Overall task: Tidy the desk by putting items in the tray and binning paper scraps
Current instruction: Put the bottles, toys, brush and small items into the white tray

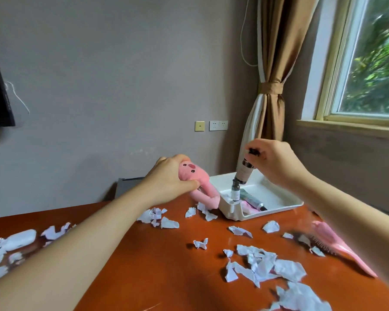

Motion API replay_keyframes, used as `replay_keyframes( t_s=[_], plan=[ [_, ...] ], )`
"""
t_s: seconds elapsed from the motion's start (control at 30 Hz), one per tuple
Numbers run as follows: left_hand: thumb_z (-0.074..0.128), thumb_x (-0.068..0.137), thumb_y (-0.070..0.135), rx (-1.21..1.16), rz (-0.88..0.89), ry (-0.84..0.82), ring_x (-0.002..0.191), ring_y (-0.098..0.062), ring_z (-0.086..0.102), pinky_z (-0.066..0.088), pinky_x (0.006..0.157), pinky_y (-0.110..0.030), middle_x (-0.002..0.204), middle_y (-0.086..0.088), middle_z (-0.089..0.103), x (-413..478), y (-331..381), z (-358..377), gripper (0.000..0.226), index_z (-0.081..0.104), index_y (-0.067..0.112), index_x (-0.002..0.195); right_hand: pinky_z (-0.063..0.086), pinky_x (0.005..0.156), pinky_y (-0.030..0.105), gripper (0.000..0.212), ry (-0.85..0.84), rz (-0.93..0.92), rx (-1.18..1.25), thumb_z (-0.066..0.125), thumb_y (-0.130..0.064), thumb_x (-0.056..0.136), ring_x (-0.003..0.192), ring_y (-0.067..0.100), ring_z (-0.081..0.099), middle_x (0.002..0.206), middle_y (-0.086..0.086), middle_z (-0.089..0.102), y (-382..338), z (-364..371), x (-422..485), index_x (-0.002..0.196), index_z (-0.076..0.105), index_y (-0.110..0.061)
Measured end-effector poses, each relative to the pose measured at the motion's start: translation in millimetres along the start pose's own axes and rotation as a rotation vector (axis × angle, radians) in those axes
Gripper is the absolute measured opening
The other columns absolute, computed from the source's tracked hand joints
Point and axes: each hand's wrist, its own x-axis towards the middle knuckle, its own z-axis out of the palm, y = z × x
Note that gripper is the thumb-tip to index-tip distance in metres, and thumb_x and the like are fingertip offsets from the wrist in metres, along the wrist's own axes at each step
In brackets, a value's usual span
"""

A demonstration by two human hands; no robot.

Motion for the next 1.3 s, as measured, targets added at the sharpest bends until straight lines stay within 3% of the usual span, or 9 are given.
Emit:
replay_keyframes(
  t_s=[0.23, 0.33, 0.4, 0.6, 0.73, 0.87, 1.03, 1.17, 1.3],
  plan=[
    [0.066, 0.080, 0.025, 0.016, 0.110, -0.065, 0.108, -0.017, 0.044, 0.041, 0.079, -0.026, 0.112, -0.001, 0.046, 48, 50, 59, 0.052, 0.046, 0.021, 0.128, 0.054, 0.082, 0.047, 0.021, 0.022, 0.069, -0.073, 0.058, -0.015, 0.090, 0.092, 0.030, 0.065, 0.103, 0.012, 0.070, 61, -29, 1, 0.108, 0.067, -0.008],
    [0.063, 0.079, 0.021, 0.062, 0.159, -0.089, 0.118, -0.021, 0.039, 0.039, 0.087, -0.029, 0.121, -0.003, 0.048, 78, 64, 86, 0.053, 0.044, 0.017, 0.128, 0.053, 0.075, 0.036, 0.019, 0.006, 0.093, -0.102, 0.056, -0.015, 0.091, 0.088, 0.026, 0.063, 0.102, 0.010, 0.069, 90, -28, 4, 0.106, 0.066, -0.008],
    [0.063, 0.078, 0.020, 0.077, 0.167, -0.117, 0.120, -0.023, 0.037, 0.039, 0.091, -0.031, 0.126, -0.006, 0.046, 99, 73, 106, 0.053, 0.043, 0.015, 0.127, 0.044, 0.070, 0.026, 0.020, -0.009, 0.122, -0.114, 0.055, -0.015, 0.092, 0.083, 0.021, 0.058, 0.101, 0.009, 0.068, 108, -23, 7, 0.107, 0.066, -0.007],
    [0.063, 0.078, 0.018, 0.078, 0.169, -0.215, 0.117, -0.026, 0.042, 0.043, 0.095, -0.036, 0.126, -0.010, 0.040, 148, 91, 172, 0.052, 0.044, 0.010, 0.126, 0.036, 0.069, 0.024, 0.017, -0.066, 0.203, -0.169, 0.054, -0.012, 0.091, 0.078, 0.021, 0.049, 0.100, 0.010, 0.067, 162, 3, 18, 0.102, 0.066, -0.007],
    [0.064, 0.080, 0.025, 0.116, 0.143, -0.279, 0.116, -0.030, 0.047, 0.043, 0.099, -0.043, 0.126, -0.012, 0.040, 166, 88, 218, 0.051, 0.046, 0.009, 0.124, 0.043, 0.072, 0.031, 0.019, -0.138, 0.268, -0.192, 0.053, -0.016, 0.091, 0.091, 0.033, 0.057, 0.102, 0.013, 0.066, 192, 29, 24, 0.104, 0.064, -0.008],
    [0.065, 0.078, 0.027, 0.107, 0.118, -0.339, 0.103, -0.028, 0.052, 0.047, 0.093, -0.043, 0.119, -0.011, 0.042, 178, 82, 246, 0.042, 0.049, 0.010, 0.113, 0.043, 0.071, 0.031, 0.021, -0.247, 0.304, -0.219, 0.053, -0.016, 0.092, 0.092, 0.033, 0.057, 0.107, 0.013, 0.064, 211, 54, 26, 0.109, 0.062, -0.008],
    [0.061, 0.081, 0.034, 0.181, 0.101, -0.382, 0.107, -0.029, 0.049, 0.045, 0.093, -0.046, 0.115, -0.012, 0.043, 184, 72, 264, 0.030, 0.043, 0.014, 0.094, 0.051, 0.075, 0.038, 0.020, -0.379, 0.267, -0.275, 0.051, -0.014, 0.090, 0.090, 0.035, 0.061, 0.101, 0.016, 0.067, 223, 72, 23, 0.101, 0.065, -0.005],
    [0.059, 0.084, 0.034, 0.205, 0.043, -0.412, 0.107, -0.030, 0.050, 0.046, 0.091, -0.042, 0.118, -0.013, 0.043, 186, 64, 272, 0.035, 0.049, 0.010, 0.107, 0.053, 0.075, 0.038, 0.021, -0.426, 0.233, -0.283, 0.052, -0.018, 0.091, 0.088, 0.032, 0.062, 0.101, 0.012, 0.066, 225, 79, 23, 0.107, 0.064, -0.009],
    [0.054, 0.089, 0.034, 0.260, 0.017, -0.426, 0.118, -0.030, 0.044, 0.044, 0.095, -0.042, 0.128, -0.013, 0.041, 181, 62, 282, 0.044, 0.046, 0.012, 0.126, 0.052, 0.077, 0.037, 0.023, -0.455, 0.209, -0.279, 0.053, -0.019, 0.091, 0.092, 0.031, 0.061, 0.103, 0.011, 0.066, 224, 82, 21, 0.109, 0.064, -0.011]
  ],
)
